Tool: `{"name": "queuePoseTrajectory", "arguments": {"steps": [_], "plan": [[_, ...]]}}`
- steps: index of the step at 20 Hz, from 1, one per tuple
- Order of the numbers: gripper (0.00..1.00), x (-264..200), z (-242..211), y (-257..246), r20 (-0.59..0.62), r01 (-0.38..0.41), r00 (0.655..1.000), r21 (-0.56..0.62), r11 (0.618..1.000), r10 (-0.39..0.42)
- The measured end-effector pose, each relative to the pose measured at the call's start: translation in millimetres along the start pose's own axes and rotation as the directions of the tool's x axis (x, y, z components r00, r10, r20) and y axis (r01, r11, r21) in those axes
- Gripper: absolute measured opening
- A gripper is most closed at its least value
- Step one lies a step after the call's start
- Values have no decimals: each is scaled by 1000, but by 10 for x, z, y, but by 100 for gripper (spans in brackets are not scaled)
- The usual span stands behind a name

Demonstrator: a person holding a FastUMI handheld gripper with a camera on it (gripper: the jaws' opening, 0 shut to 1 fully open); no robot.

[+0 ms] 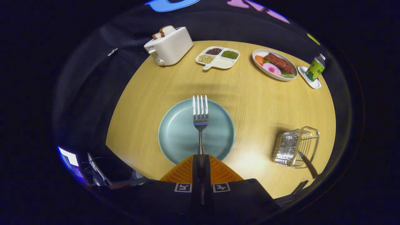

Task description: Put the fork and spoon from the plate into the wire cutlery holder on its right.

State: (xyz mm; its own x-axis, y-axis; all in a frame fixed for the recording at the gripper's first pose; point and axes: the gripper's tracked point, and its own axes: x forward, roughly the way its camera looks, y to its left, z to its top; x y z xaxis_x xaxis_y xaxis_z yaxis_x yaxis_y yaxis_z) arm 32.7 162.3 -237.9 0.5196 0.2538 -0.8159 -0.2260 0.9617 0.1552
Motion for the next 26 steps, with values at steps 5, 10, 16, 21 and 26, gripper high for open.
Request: {"name": "queuePoseTrajectory", "arguments": {"steps": [5, 10, 16, 21, 26], "plan": [[9, -702, -99, -952, -48, 66, 997, -27, 997, -68], [9, -1090, -408, -1756, -282, 129, 948, -79, 988, -146], [9, -1069, -537, -2074, -586, 87, 794, -158, 984, -165], [9, -889, -503, -2138, -745, 62, 633, -222, 973, -210], [10, -671, -409, -2115, -803, 44, 552, -239, 970, -223]]}}
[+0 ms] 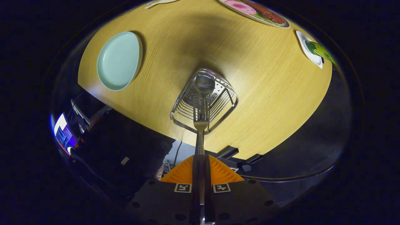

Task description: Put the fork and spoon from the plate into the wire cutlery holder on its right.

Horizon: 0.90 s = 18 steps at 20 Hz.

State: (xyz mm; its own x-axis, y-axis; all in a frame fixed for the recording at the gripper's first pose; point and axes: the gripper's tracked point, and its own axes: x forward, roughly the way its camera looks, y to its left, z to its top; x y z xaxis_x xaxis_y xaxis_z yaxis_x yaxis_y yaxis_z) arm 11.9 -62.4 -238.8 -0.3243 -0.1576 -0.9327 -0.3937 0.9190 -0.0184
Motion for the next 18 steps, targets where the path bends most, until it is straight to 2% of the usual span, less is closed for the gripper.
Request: {"name": "queuePoseTrajectory", "arguments": {"steps": [4, 7, 8, 9, 11, 12, 13, 14, 16, 18], "plan": [[10, 34, 107, -42, -37, 12, 999, 1, 1000, -12], [18, 40, 155, -66, -17, 17, 1000, 9, 1000, -16], [30, 37, 172, -73, 3, 15, 1000, 3, 1000, -15], [36, 13, 213, -79, 35, 13, 999, -1, 1000, -13], [58, -21, 266, -62, 121, 4, 993, -2, 1000, -4], [67, -65, 267, -49, 170, -7, 985, 1, 1000, 7], [72, -83, 263, -36, 221, -21, 975, 5, 1000, 19], [83, -86, 243, -35, 267, -32, 963, 8, 999, 29], [85, -167, 156, -77, 362, -39, 932, 19, 999, 29], [86, -226, 145, -114, 484, -49, 875, 46, 998, 20]]}}
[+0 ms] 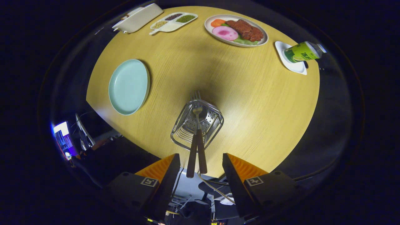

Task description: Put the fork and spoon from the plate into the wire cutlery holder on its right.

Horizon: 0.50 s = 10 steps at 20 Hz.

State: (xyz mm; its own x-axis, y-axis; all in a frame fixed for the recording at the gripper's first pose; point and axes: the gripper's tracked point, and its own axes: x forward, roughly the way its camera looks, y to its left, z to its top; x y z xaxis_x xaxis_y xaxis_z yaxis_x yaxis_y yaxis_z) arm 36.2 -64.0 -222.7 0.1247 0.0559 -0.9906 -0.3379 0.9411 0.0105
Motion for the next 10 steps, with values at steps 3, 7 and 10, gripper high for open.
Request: {"name": "queuePoseTrajectory", "arguments": {"steps": [3, 7, 10], "plan": [[92, -178, 71, 49, 232, -20, 973, 59, 998, 5], [100, -685, 252, 72, 534, 38, 839, 135, 990, -105], [100, -1081, 308, 128, 708, 105, 675, 189, 976, -209]]}}
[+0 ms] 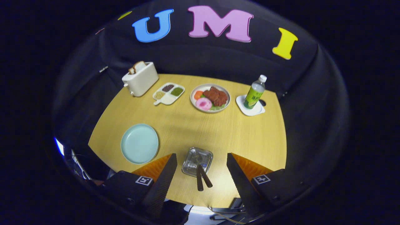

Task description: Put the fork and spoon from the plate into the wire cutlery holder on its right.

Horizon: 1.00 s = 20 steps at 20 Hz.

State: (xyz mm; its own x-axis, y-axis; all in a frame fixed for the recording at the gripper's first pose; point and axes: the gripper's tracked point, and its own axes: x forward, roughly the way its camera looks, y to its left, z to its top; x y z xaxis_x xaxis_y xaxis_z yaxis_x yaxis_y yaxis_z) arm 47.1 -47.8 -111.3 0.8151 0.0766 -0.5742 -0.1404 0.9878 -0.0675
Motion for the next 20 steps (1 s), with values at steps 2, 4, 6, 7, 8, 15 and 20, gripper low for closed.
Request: {"name": "queuePoseTrajectory", "arguments": {"steps": [2, 4, 6, 7, 8, 15, 20], "plan": [[99, -186, 173, 40, 141, 45, 989, 1, 999, -45], [98, -379, 352, 131, 257, 55, 964, 30, 998, -61], [97, -564, 522, 219, 369, 57, 927, 43, 997, -69], [97, -650, 580, 238, 417, 67, 906, 42, 997, -79], [97, -741, 632, 272, 463, 74, 883, 40, 996, -84], [96, -1000, 562, 346, 561, 80, 821, 72, 994, -107], [96, -975, 553, 263, 552, 81, 826, 86, 993, -115]]}}
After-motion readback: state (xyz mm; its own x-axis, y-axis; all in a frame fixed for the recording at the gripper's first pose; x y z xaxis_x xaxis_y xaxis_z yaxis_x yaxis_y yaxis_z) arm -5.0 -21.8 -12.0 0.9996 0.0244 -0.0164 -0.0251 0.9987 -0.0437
